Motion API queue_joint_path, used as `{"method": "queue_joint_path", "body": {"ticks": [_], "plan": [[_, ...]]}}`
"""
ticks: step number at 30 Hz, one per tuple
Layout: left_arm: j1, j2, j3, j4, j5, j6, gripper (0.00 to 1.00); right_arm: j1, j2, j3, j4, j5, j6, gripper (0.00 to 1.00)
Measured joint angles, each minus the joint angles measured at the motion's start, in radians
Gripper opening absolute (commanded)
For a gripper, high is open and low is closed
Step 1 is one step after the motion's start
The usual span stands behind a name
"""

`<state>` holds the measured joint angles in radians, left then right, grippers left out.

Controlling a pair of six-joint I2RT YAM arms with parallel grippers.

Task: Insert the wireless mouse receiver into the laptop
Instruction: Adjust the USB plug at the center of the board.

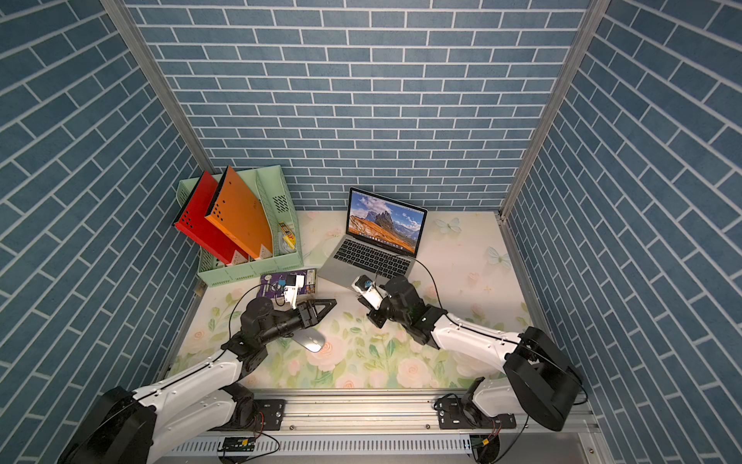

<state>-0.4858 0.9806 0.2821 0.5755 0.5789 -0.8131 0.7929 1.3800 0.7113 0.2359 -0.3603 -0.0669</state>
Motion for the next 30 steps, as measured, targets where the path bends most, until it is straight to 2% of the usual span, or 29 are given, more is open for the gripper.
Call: {"method": "queue_joint_path", "body": {"ticks": [2, 5, 11, 14, 19, 25, 30], "plan": [[-0.002, -0.006, 0.044, -0.039, 0.019, 0.105, 0.65, -0.053, 0.045, 0.04, -0.052, -0.183, 0.046, 0.0], [-0.019, 0.003, 0.077, -0.054, 0.076, 0.208, 0.67, -0.068, 0.089, 0.07, -0.122, -0.405, 0.09, 0.0], [-0.111, 0.063, 0.165, -0.224, 0.159, 0.371, 0.68, -0.067, 0.111, 0.118, -0.235, -0.664, 0.122, 0.0], [-0.126, 0.08, 0.196, -0.288, 0.198, 0.426, 0.63, -0.067, 0.111, 0.141, -0.271, -0.732, 0.123, 0.0], [-0.128, 0.104, 0.201, -0.312, 0.279, 0.45, 0.46, -0.067, 0.111, 0.152, -0.314, -0.795, 0.123, 0.0], [-0.129, 0.121, 0.201, -0.317, 0.362, 0.446, 0.4, -0.068, 0.111, 0.159, -0.366, -0.82, 0.119, 0.0], [-0.129, 0.124, 0.202, -0.316, 0.398, 0.44, 0.31, -0.068, 0.111, 0.165, -0.394, -0.827, 0.111, 0.0]]}}
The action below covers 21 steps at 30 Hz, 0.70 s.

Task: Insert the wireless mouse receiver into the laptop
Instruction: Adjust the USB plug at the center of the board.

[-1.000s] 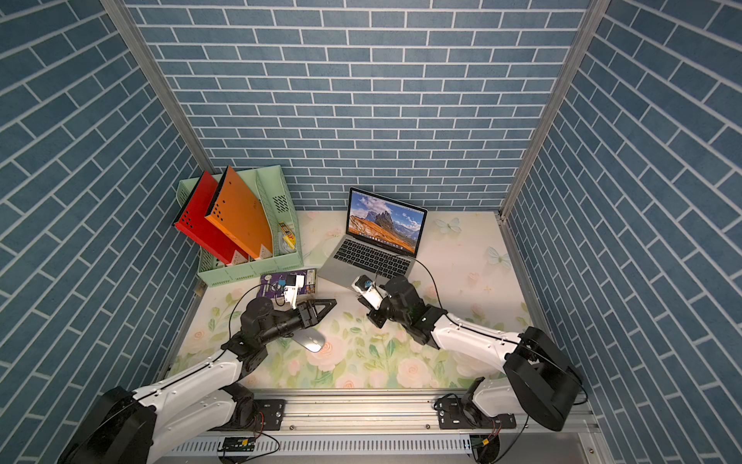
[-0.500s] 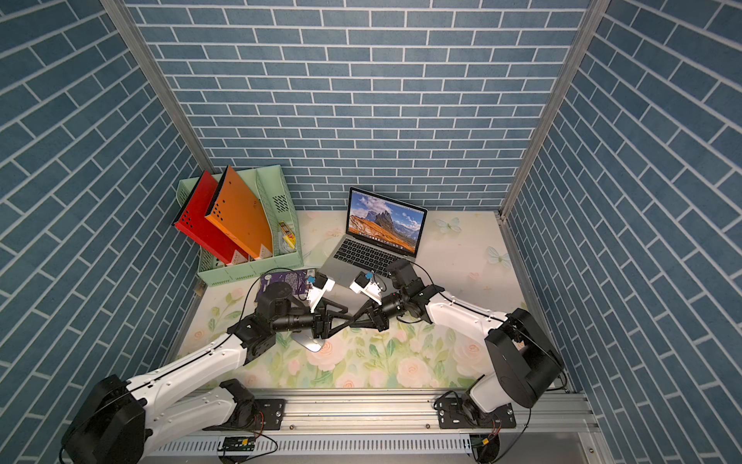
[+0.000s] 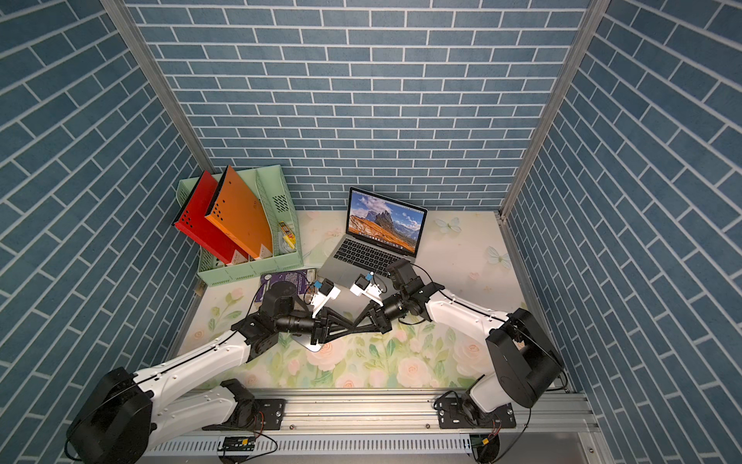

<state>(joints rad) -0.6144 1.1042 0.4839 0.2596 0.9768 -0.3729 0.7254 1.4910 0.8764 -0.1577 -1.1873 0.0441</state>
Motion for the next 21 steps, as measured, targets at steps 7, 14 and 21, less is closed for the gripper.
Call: {"method": "queue_joint_path", "body": {"ticks": [7, 14, 21], "plan": [[0.009, 0.005, 0.0, 0.007, 0.043, -0.018, 0.45, -0.004, 0.005, 0.011, -0.057, -0.001, -0.042, 0.0], [0.019, 0.011, 0.0, 0.014, 0.064, -0.031, 0.14, -0.005, 0.005, 0.011, -0.077, -0.006, -0.053, 0.0], [0.026, 0.028, 0.0, 0.029, 0.075, -0.038, 0.0, -0.011, 0.005, 0.011, -0.104, -0.005, -0.068, 0.0]]}}
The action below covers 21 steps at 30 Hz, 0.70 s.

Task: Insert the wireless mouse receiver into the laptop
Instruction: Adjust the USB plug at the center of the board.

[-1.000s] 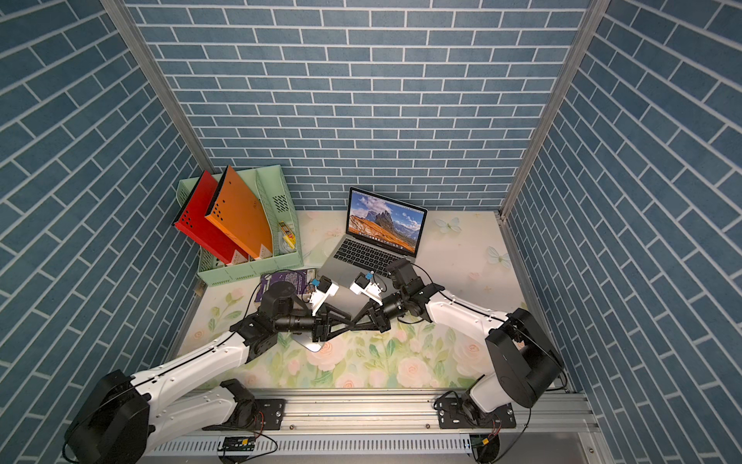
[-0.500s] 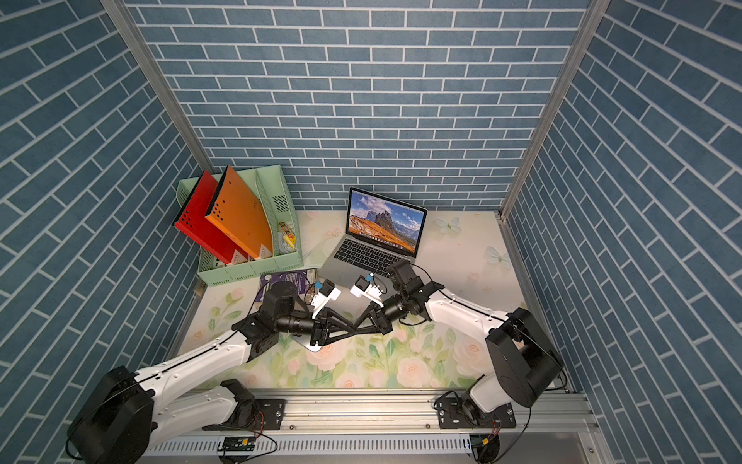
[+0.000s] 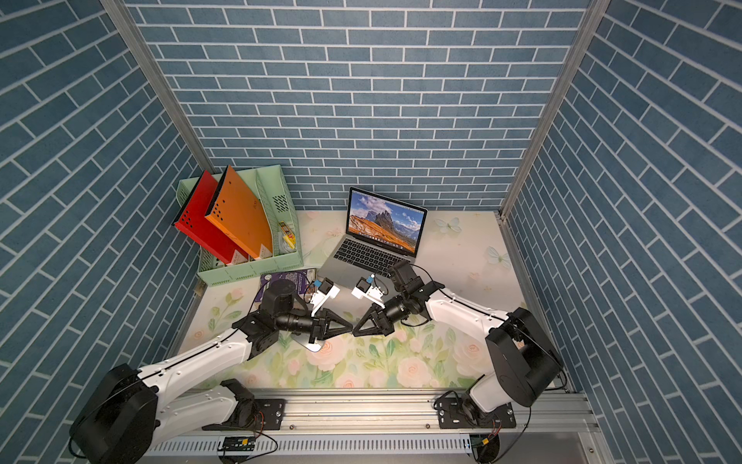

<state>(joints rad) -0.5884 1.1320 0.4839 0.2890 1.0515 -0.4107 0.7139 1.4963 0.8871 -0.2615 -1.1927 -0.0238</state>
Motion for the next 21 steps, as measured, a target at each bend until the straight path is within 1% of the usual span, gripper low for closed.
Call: {"method": "queue_joint_path", "body": {"ticks": [1, 2, 3, 4, 5, 6, 7, 8, 10, 12, 13, 14, 17, 21], "plan": [[0.0, 0.003, 0.0, 0.001, 0.002, -0.001, 0.0, 0.0, 0.0, 0.0, -0.001, 0.001, 0.0, 0.0], [0.0, 0.006, 0.0, 0.003, 0.003, -0.002, 0.0, 0.0, 0.0, 0.0, -0.003, 0.005, 0.0, 0.04], [0.0, 0.008, 0.0, 0.004, 0.002, -0.004, 0.0, 0.0, 0.0, 0.0, -0.004, 0.01, 0.0, 0.17], [0.001, 0.009, 0.0, 0.005, -0.002, -0.008, 0.0, 0.0, -0.001, 0.0, -0.003, 0.018, 0.0, 0.32], [0.001, 0.009, 0.0, 0.005, -0.009, -0.016, 0.0, 0.0, -0.005, 0.0, 0.0, 0.039, 0.0, 0.51], [0.0, 0.009, 0.0, 0.005, -0.019, -0.024, 0.0, 0.0, -0.011, 0.0, 0.007, 0.063, 0.0, 0.61], [-0.002, 0.009, 0.0, 0.008, -0.031, -0.035, 0.0, 0.0, -0.024, -0.003, 0.018, 0.096, 0.0, 0.67], [-0.002, 0.009, 0.0, 0.01, -0.048, -0.051, 0.0, 0.0, -0.046, -0.013, 0.035, 0.137, 0.0, 0.71], [-0.002, 0.008, -0.002, 0.015, -0.088, -0.085, 0.0, 0.003, -0.111, -0.043, 0.069, 0.243, -0.003, 0.72], [-0.002, 0.007, -0.008, 0.026, -0.127, -0.13, 0.0, 0.024, -0.195, -0.083, 0.099, 0.385, -0.017, 0.69], [-0.002, 0.007, -0.013, 0.038, -0.142, -0.161, 0.0, 0.048, -0.24, -0.103, 0.115, 0.477, -0.032, 0.66], [-0.002, 0.007, -0.019, 0.053, -0.155, -0.19, 0.0, 0.087, -0.286, -0.126, 0.135, 0.58, -0.052, 0.64], [-0.001, 0.008, -0.032, 0.093, -0.179, -0.269, 0.0, 0.216, -0.373, -0.174, 0.172, 0.829, -0.117, 0.57], [-0.001, 0.012, -0.032, 0.13, -0.193, -0.336, 0.0, 0.349, -0.383, -0.186, 0.2, 1.102, -0.192, 0.5]]}}
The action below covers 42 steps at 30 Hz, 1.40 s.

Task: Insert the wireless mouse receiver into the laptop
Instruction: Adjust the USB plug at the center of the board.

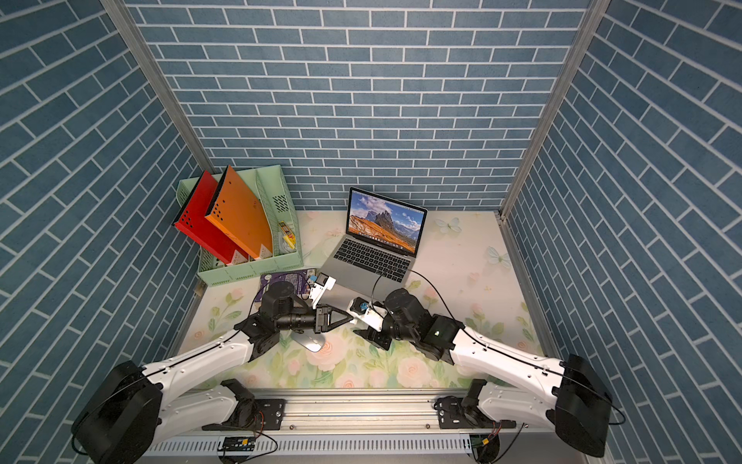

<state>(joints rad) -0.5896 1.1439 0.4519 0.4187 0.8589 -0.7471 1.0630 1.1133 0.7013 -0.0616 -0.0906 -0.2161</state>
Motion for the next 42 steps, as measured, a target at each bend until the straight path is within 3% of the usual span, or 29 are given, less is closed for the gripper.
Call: {"method": "queue_joint_path", "body": {"ticks": [4, 9, 24, 38, 42], "plan": [[0.0, 0.003, 0.0, 0.013, -0.002, -0.03, 0.0, 0.065, 0.03, 0.0, 0.021, 0.153, -0.046, 0.41], [0.0, 0.003, 0.0, 0.013, -0.005, -0.041, 0.0, 0.092, 0.046, 0.0, 0.035, 0.235, -0.079, 0.32], [0.001, 0.009, 0.0, 0.013, -0.009, -0.047, 0.0, 0.117, 0.069, 0.005, 0.037, 0.255, -0.122, 0.15], [0.002, 0.037, 0.002, 0.014, 0.006, -0.048, 0.0, 0.123, 0.085, 0.012, 0.029, 0.261, -0.134, 0.21], [0.003, 0.037, 0.002, 0.016, 0.007, -0.048, 0.0, 0.124, 0.089, 0.018, 0.026, 0.261, -0.141, 0.13]]}}
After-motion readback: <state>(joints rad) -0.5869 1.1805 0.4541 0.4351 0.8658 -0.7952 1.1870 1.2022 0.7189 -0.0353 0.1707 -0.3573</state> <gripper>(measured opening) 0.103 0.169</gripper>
